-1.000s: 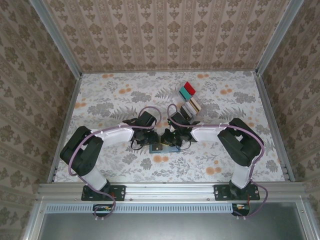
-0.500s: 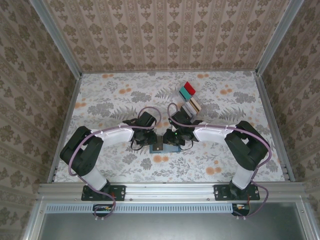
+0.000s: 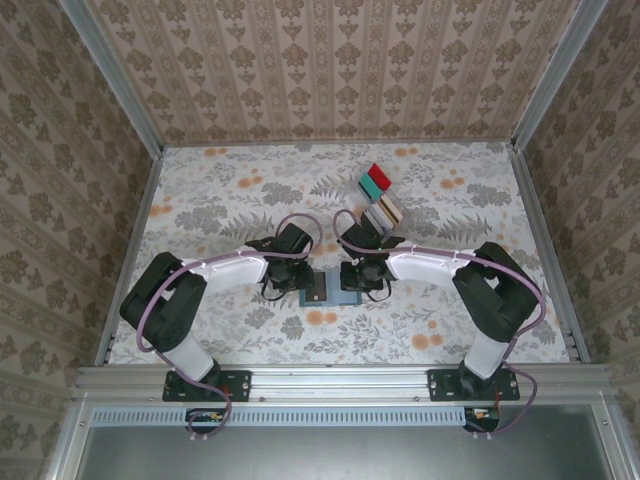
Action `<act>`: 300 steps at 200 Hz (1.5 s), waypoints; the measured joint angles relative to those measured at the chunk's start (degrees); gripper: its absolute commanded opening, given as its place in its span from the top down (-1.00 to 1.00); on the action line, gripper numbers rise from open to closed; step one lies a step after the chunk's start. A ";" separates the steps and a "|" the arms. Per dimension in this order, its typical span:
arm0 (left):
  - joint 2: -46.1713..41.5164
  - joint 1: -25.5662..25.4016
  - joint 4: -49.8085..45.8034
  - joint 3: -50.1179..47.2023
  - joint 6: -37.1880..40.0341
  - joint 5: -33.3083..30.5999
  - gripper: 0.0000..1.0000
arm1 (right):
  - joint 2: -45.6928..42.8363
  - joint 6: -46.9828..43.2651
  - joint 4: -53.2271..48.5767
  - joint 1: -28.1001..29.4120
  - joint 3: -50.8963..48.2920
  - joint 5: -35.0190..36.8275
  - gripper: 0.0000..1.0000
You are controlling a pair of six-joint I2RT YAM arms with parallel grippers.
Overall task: Put the credit cards into the card holder
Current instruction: Insert the credit card into the card slot.
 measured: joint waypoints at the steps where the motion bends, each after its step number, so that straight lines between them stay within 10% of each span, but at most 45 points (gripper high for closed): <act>1: 0.00 0.00 0.00 0.00 0.00 0.00 0.34 | -0.07 0.02 -0.07 0.00 0.00 0.00 0.55; 108: -0.13 0.00 0.11 0.00 0.04 0.24 0.27 | 0.17 3.08 11.78 0.76 0.79 -11.17 0.86; 300: -0.13 0.00 0.13 0.00 0.02 0.24 0.29 | 5.62 6.99 14.56 1.29 0.85 -12.94 0.84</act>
